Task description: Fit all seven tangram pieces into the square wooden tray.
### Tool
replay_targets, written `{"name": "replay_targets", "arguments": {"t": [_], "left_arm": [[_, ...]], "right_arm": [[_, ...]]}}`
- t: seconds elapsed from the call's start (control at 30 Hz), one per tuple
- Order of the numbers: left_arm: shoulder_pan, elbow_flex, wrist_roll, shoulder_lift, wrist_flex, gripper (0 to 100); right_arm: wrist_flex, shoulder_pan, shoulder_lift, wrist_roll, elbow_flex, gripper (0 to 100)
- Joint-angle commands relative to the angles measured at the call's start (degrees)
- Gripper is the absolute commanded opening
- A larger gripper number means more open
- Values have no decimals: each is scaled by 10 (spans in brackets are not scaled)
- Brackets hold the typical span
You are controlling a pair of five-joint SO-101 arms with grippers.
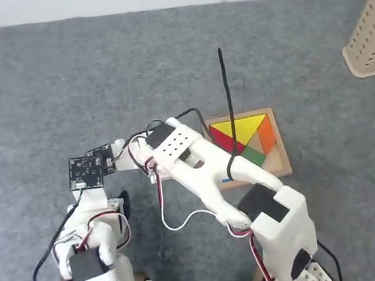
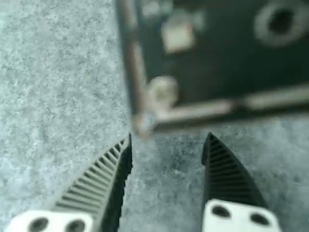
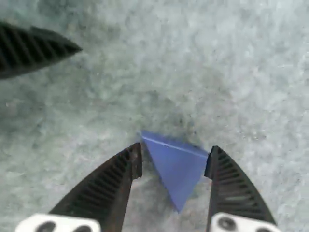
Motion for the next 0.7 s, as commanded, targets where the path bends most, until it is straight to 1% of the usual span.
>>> {"name": "replay_targets", "arguments": {"t": [0.0, 0.2, 0.33, 0.57, 0.67], "left_arm": [[-3, -2, 4, -10, 4, 225], [-3, -2, 4, -10, 4, 225], [-3, -2, 4, -10, 4, 225], [-3, -2, 4, -10, 4, 225], [-3, -2, 4, -10, 4, 225]], "right_arm": [[-30, 7, -9, 20, -9, 224], [-40, 23, -9, 20, 2, 224], [-24, 36, -9, 18, 6, 224], [-29, 41, -7, 18, 23, 224], [-36, 41, 16, 18, 13, 224]]}}
